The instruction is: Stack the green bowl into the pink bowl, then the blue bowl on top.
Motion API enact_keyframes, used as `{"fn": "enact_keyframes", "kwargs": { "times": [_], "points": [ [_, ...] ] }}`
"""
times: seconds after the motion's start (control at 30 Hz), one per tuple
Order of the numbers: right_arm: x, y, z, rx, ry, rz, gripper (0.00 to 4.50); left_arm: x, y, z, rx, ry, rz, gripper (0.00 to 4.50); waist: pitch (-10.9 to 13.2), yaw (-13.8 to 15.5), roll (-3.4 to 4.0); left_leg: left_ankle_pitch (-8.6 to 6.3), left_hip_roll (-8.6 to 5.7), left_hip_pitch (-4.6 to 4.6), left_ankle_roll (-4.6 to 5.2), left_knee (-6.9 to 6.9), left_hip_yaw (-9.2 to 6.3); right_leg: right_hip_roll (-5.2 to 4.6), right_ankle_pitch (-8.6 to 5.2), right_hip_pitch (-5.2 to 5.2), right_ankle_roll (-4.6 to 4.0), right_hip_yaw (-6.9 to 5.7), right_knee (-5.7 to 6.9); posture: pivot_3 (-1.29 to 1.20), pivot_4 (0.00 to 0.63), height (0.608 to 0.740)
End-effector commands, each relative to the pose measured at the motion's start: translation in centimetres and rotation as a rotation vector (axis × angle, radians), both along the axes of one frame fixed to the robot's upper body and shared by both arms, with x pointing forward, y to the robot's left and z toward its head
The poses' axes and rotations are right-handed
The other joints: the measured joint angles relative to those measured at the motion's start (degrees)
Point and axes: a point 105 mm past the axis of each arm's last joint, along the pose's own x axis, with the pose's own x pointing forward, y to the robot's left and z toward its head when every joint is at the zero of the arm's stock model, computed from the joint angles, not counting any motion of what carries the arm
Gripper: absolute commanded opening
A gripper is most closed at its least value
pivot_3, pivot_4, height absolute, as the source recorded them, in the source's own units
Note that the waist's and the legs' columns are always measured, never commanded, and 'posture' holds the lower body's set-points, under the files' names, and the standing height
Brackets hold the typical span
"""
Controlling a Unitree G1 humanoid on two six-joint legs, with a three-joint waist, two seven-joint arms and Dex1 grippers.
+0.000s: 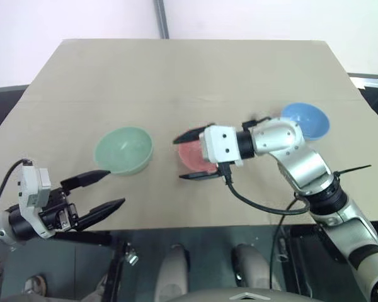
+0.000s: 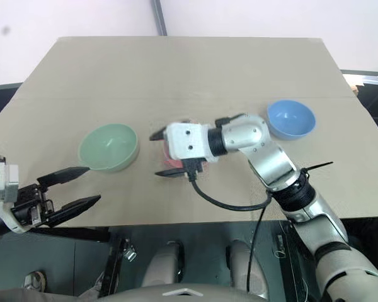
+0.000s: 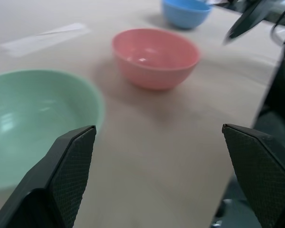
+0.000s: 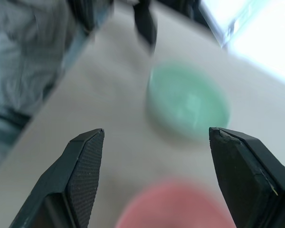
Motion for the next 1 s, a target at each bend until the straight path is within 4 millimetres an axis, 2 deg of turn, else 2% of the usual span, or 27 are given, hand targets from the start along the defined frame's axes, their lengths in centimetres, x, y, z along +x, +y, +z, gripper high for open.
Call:
{"fn": "enact_keyframes", "kwargs": {
  "times": [0.03,0.13,0.2,0.27,0.33,0.43,0.53,0.73,0.87,0.9,1.0],
  "points": [
    [-0.8,-1.2,1.6,0.122,0.043,0.023,3.83,0.5,-0.3,2.4,0.098,-0.071,0.124,4.50,-0.01,0.48,-0.17,0.00,-0.01,0.00,0.00,0.02,0.00,-0.02,0.00,0.01,0.00,-0.01,-0.02,0.00,0.150,0.740],
    [-0.9,-3.7,2.1,0.160,0.190,-0.030,3.83,1.1,0.5,3.4,0.289,-0.044,0.235,4.50,-0.02,0.68,-0.41,0.00,-0.02,-0.02,0.00,0.06,0.01,-0.04,0.00,0.03,0.00,-0.01,-0.01,0.00,0.150,0.740],
    [-0.6,-5.4,1.9,0.150,0.252,-0.101,3.83,1.5,0.7,4.4,0.387,-0.026,0.244,4.50,0.04,0.62,-0.30,0.00,-0.01,0.02,0.00,0.06,0.01,-0.03,0.00,0.02,0.00,0.00,0.04,0.00,0.150,0.740],
    [-0.5,-6.7,1.6,0.133,0.266,-0.161,3.83,1.8,0.4,4.9,0.495,-0.003,0.206,4.50,0.08,0.60,-0.23,0.00,-0.01,0.06,0.00,0.05,0.00,-0.01,-0.03,0.02,-0.04,0.00,0.07,0.00,0.150,0.740],
    [-0.2,-8.5,1.0,0.114,0.268,-0.260,3.83,2.1,-0.7,5.2,0.602,0.020,0.103,4.50,0.14,0.33,-0.13,0.00,-0.01,0.11,0.00,-0.02,0.06,-0.01,-0.12,0.01,-0.19,0.04,0.03,0.00,0.150,0.740],
    [-0.2,-10.3,0.6,0.086,0.261,-0.356,3.83,2.8,-1.4,4.5,0.742,0.067,0.034,4.50,0.18,0.14,-0.06,0.00,-0.02,0.02,-0.01,-0.10,0.10,-0.02,-0.13,-0.08,-0.20,0.09,-0.03,0.00,0.150,0.740],
    [-0.2,-10.8,0.7,0.084,0.253,-0.399,3.83,3.2,-1.7,3.2,0.825,0.102,-0.015,4.50,0.24,-0.40,0.02,-0.01,-0.03,0.00,0.00,-0.27,0.37,-0.02,-0.02,-0.29,-0.01,0.34,-0.02,0.00,0.150,0.740],
    [-0.4,-11.7,0.6,0.079,0.245,-0.460,3.83,4.9,-1.0,0.6,1.013,0.109,-0.029,4.50,0.25,-0.33,0.03,-0.01,-0.03,-0.12,0.00,-0.49,0.37,0.01,-0.03,-0.50,-0.05,0.35,-0.02,0.00,0.150,0.740],
    [-0.6,-12.0,0.5,0.084,0.238,-0.485,3.89,6.3,-0.9,-0.1,1.068,0.052,-0.031,3.44,0.26,0.01,0.01,-0.01,-0.05,-0.28,0.00,-0.39,0.38,0.00,-0.03,-0.60,-0.04,0.35,0.00,0.00,0.150,0.740],
    [-0.6,-12.0,0.5,0.086,0.237,-0.489,3.89,6.4,-0.8,-0.2,1.071,0.051,-0.031,2.85,0.26,0.06,0.01,-0.01,-0.04,-0.32,0.00,-0.36,0.37,0.00,-0.03,-0.63,-0.04,0.34,0.00,0.00,0.150,0.740],
    [-0.7,-12.4,0.5,0.089,0.233,-0.506,3.89,6.7,-0.7,-0.4,1.076,0.048,-0.049,1.49,0.26,0.07,0.01,-0.01,-0.04,-0.40,0.00,-0.27,0.34,0.01,-0.02,-0.65,-0.04,0.32,0.00,0.00,0.150,0.740]
  ]
}}
